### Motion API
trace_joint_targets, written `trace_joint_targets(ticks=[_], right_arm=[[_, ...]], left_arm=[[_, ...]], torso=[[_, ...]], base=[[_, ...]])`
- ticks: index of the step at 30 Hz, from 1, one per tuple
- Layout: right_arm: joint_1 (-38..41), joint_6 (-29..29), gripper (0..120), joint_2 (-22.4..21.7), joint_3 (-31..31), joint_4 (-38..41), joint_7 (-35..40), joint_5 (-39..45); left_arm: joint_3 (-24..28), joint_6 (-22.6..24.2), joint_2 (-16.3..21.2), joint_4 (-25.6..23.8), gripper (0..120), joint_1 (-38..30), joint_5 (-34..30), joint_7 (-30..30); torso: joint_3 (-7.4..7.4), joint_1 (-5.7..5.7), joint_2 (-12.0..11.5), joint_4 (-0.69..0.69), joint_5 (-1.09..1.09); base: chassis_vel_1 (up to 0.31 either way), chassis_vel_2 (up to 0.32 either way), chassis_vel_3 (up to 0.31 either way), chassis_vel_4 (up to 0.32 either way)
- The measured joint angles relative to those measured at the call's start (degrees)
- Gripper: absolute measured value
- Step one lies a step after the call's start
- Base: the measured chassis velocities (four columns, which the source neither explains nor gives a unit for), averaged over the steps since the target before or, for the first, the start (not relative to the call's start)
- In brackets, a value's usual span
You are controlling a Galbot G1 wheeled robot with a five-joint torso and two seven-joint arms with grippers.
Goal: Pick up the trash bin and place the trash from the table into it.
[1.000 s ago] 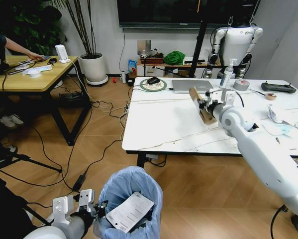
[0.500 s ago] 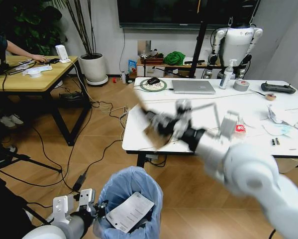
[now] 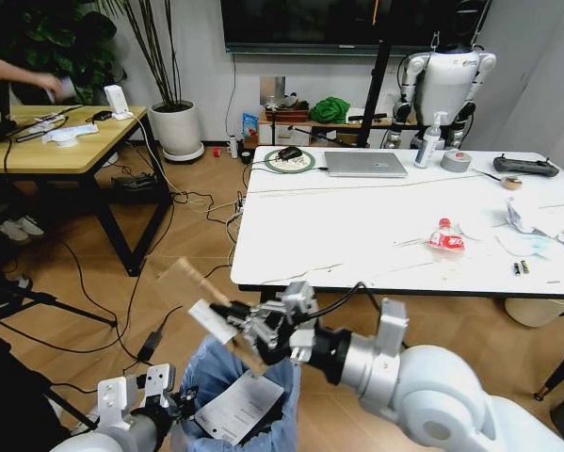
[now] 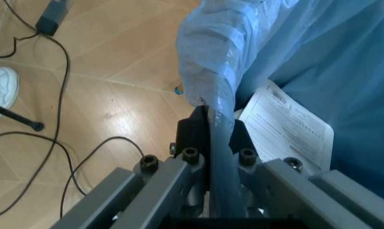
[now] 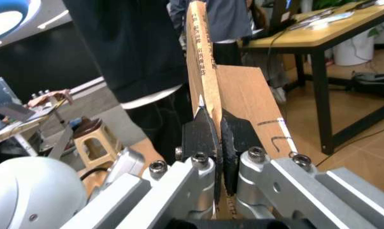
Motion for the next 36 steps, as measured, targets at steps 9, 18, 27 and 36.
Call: trace_joint_targets(ticks=[9, 18, 27, 36], right_arm=[[-0.8, -0.4, 29, -0.6, -1.2, -0.5, -0.2, -3.5], [-0.6, 0.3, 59, -0.6, 0.9, -1.4, -0.4, -3.8], [-0.7, 2.4, 93, 0.2, 8.2, -2.5, 14.1, -4.7], [-12.7, 1.7, 100, 4.1, 25.7, -2.6, 21.6, -18.0]], left_arm=[[0.3, 0.0, 0.0, 0.0, 0, -1.0, 0.0, -0.1], [0.3, 0.0, 0.4, 0.0, 0, -1.0, -0.2, 0.1], [-0.1, 0.0, 0.6, 0.0, 0, -0.3, -0.2, 0.3], [-0.2, 0.0, -0.5, 0.0, 0, -0.1, 0.5, 1.0]], torso=[[0.00, 0.00, 0.0, -0.02, 0.00], [0.00, 0.00, 0.0, -0.02, 0.01], [0.00, 0.01, 0.0, -0.01, 0.02], [0.00, 0.01, 0.0, -0.02, 0.03]], base=[[0.000, 0.000, 0.000, 0.000], [0.000, 0.000, 0.000, 0.000], [0.000, 0.000, 0.000, 0.000], [0.000, 0.000, 0.000, 0.000]])
